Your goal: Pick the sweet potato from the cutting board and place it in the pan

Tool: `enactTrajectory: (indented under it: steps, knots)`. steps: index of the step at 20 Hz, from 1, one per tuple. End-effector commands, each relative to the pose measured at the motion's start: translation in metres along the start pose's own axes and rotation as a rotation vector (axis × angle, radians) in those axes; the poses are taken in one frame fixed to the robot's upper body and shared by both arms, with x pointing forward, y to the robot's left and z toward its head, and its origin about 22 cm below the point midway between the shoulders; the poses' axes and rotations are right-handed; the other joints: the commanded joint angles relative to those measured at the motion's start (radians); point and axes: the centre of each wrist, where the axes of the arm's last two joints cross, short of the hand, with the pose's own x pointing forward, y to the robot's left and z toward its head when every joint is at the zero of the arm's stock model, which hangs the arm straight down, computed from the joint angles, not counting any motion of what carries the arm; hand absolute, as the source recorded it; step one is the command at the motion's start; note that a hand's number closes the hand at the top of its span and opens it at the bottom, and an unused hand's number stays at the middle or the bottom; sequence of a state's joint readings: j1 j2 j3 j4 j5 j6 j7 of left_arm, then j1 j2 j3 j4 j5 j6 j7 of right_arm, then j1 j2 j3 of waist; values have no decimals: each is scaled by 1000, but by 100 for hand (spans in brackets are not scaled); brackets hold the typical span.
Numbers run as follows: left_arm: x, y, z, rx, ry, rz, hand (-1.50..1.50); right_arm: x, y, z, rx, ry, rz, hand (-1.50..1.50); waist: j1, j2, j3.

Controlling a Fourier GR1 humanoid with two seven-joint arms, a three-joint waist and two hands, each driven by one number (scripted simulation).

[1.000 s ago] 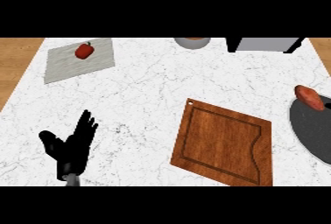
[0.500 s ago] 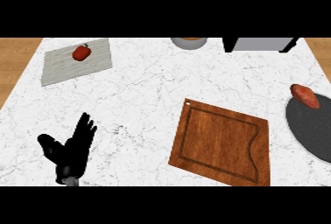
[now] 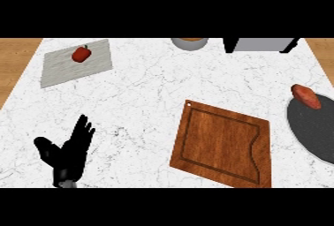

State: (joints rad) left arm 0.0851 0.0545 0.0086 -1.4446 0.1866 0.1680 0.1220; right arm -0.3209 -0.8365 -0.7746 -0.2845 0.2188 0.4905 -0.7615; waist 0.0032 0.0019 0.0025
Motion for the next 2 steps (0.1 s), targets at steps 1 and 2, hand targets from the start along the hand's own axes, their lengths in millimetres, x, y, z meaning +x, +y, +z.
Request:
enactTrajectory:
  steps: [1, 2]
  knots:
    - [-4, -10, 2, 2, -3, -2, 0, 0, -10, 10, 79, -80, -97, -150, -2, -1, -1]
    - [0, -6, 2, -14, 19, -2, 0, -13, -15, 32, 34, -91, -91, -150, -4, -1, 0]
